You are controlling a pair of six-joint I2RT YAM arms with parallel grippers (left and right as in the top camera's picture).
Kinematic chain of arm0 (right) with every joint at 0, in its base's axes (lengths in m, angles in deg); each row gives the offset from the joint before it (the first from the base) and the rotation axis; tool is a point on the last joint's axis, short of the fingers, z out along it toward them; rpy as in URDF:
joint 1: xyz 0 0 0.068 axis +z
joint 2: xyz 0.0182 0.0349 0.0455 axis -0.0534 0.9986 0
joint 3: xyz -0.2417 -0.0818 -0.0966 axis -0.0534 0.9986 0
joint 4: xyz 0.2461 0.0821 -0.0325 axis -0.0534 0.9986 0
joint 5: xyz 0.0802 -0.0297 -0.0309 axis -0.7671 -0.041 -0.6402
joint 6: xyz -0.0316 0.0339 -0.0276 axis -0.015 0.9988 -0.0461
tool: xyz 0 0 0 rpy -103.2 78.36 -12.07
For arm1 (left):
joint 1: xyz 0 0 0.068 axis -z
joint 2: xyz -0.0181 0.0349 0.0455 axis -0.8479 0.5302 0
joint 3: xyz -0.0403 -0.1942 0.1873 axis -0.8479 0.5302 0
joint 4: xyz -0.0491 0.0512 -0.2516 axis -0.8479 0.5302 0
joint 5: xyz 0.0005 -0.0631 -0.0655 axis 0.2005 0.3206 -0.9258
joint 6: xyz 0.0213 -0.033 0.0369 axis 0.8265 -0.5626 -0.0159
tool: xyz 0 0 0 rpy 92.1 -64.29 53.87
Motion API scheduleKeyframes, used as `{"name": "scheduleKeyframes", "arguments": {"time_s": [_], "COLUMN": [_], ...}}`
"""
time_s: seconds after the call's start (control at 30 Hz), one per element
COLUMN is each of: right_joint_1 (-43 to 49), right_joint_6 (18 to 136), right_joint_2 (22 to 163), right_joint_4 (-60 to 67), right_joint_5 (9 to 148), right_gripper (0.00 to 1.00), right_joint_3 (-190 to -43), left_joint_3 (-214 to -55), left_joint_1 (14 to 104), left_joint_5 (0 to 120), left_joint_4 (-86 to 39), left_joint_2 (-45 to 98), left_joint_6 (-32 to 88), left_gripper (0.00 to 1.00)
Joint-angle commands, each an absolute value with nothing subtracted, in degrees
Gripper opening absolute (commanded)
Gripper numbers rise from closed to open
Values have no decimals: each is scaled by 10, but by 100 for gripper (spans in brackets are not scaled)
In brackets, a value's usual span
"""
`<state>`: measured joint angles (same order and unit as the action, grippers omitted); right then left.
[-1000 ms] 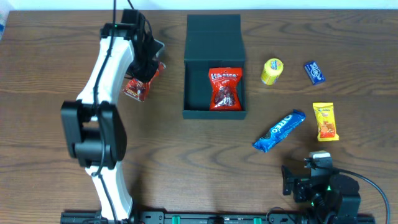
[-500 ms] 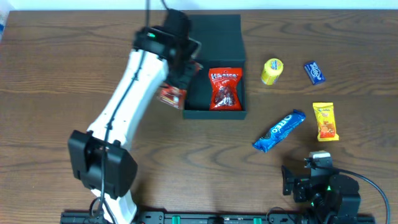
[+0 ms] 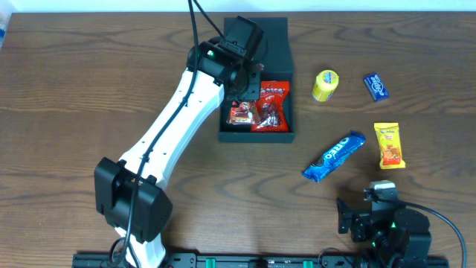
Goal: Pack container
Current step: 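Carry the Hello Panda box into the black box beside the Hacks bag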
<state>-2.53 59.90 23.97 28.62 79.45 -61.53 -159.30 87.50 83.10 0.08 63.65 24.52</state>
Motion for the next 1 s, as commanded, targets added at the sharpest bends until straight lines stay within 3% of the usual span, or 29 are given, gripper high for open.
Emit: {"name": "scheduleKeyframes", "arguments": {"time_s": [0.0, 0.8, 0.97], "right_joint_1": [-29, -29, -29], "right_joint_6": [593, 593, 593], "right_joint_2": [236, 236, 236], "right_joint_4": [288, 288, 288], "right_joint_5": [790, 790, 790], "right_gripper": [99, 99, 99], "right_joint_3": [-612, -612, -612], "left_joint_3": [-1593, -1593, -1593], "left_joint_1": [880, 857, 856], "left_joint_5": [841, 942, 942], "left_joint_4": [-6, -29, -29], "left_joint_2": [664, 777, 786], "left_joint_6": [189, 209, 211], "left_gripper": [14, 16, 21]}}
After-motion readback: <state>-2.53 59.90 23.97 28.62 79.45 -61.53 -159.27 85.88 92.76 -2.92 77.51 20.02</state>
